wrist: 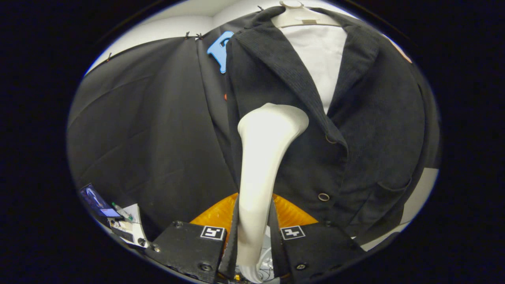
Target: Iron the clothes twice with a garment steamer, once on the left side and once on the right side.
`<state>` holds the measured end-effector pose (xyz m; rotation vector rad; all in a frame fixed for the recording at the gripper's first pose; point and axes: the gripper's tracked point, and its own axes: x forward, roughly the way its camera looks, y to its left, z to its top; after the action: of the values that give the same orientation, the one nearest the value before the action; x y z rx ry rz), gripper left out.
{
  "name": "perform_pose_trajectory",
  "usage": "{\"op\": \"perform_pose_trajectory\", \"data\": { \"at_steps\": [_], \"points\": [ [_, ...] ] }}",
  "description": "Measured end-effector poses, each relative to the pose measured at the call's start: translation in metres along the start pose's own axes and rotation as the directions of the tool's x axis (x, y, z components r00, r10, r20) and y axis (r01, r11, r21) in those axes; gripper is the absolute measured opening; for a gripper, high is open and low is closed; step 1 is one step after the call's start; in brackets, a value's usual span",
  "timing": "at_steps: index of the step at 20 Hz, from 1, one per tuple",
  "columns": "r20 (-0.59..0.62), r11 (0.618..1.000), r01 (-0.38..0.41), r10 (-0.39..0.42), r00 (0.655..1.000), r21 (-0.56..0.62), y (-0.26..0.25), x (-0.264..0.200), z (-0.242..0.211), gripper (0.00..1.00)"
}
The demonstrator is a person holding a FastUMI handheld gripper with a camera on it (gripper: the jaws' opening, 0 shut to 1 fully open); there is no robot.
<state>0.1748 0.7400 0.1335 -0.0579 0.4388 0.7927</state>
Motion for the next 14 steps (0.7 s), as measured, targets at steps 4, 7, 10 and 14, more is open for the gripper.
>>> {"op": "perform_pose_trajectory", "data": {
  "at_steps": [4, 7, 10, 14],
  "points": [
    [-0.028, 1.000, 0.003, -0.003, 1.000, 0.011, 0.000, 0.005, -0.007, 0.38],
    [-0.046, 1.000, 0.001, -0.001, 0.999, 0.004, -0.001, 0.007, -0.013, 0.38],
    [-0.075, 1.000, 0.004, -0.004, 0.997, 0.004, -0.002, 0.012, -0.018, 0.38],
    [-0.111, 1.000, 0.010, -0.009, 0.994, 0.004, -0.004, 0.016, -0.027, 0.38]
  ]
}}
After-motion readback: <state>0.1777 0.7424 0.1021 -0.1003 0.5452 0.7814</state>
